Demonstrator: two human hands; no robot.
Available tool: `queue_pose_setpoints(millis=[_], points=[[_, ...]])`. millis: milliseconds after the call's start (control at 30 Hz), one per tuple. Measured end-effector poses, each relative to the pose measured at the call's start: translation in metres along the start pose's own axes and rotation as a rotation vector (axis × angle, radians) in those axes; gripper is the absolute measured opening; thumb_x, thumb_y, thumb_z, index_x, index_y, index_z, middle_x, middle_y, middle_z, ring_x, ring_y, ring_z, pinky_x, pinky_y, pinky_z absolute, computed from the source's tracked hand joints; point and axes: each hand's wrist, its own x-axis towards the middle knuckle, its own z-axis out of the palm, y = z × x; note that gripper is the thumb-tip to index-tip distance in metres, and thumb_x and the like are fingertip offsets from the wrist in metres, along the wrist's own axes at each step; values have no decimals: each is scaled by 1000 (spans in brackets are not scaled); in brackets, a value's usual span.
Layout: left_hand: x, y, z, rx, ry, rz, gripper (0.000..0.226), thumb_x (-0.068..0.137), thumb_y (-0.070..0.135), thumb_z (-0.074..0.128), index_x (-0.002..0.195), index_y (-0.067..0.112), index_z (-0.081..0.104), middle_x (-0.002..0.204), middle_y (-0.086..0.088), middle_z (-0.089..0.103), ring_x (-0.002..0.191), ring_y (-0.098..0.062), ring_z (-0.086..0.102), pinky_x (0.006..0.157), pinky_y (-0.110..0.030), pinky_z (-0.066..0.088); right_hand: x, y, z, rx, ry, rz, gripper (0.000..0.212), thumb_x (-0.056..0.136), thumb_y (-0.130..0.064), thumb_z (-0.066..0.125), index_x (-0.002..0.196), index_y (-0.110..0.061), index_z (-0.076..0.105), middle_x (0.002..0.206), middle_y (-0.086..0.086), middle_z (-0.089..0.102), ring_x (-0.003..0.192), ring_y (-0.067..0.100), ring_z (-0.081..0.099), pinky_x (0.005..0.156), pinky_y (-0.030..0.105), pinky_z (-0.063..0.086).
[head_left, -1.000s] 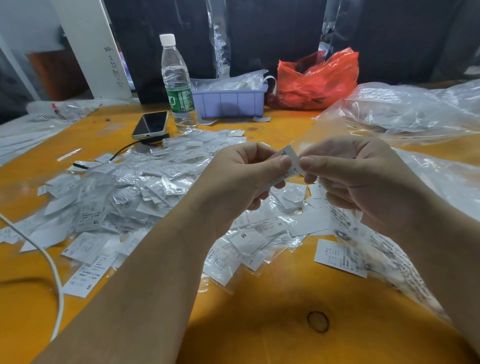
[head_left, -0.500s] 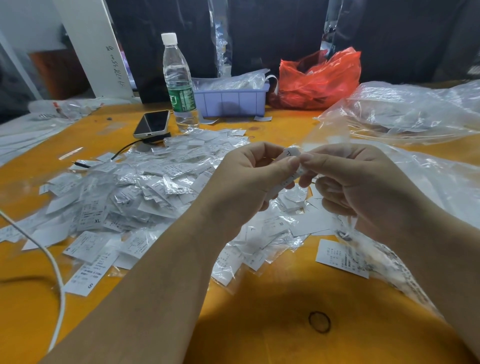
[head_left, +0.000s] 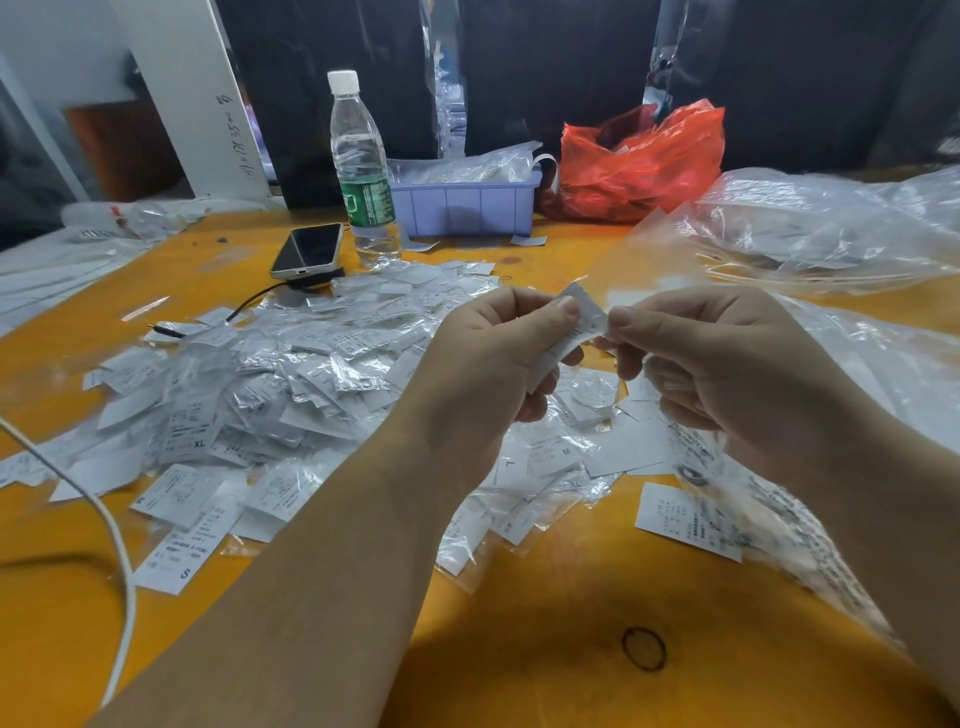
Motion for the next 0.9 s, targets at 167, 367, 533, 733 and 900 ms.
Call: queue_pose_setpoints(millis=[167,367,533,733,900], points=[[0,1,0,-22,28,1,12,93,18,62,82,14,62,56,5,58,47,-9,42,40,-18,34,-1,0,1,-21,-52,1,34,79,-27,69,80,7,67,48,4,24,44,14,13,39,17,19],[-1,0,2,53,15,17,13,92,18,65,80,15,63,56,4,58,47,-9,43,41,-18,34,-2,-3,2,18,-29,14,27,91,-24,60,77,-2,66,41,-5,35,41,12,16,40,20,15],[-2,1,3,100,-8,13,14,92,16,63,78,17,63,56,2,60,47,-9,44,42,-19,33,0,-4,1,86,85,-1,25,90,-17,63,67,-5,60,58,27,28,54,27,7,42,23,13],[-3,1,5,-1,-17,-17,13,93,15,62,80,14,63,56,2,57,49,-11,42,42,-19,33,0,-3,1,116,52,11,24,88,-20,64,67,-7,60,47,-1,43,41,12,20,38,19,16],[-3,0,7,-165,-1,-75,6,94,16,61,88,13,60,55,4,55,46,-8,42,39,-18,33,0,-3,1,111,22,-1,25,82,-19,66,83,5,63,44,-5,42,39,10,19,37,15,19]])
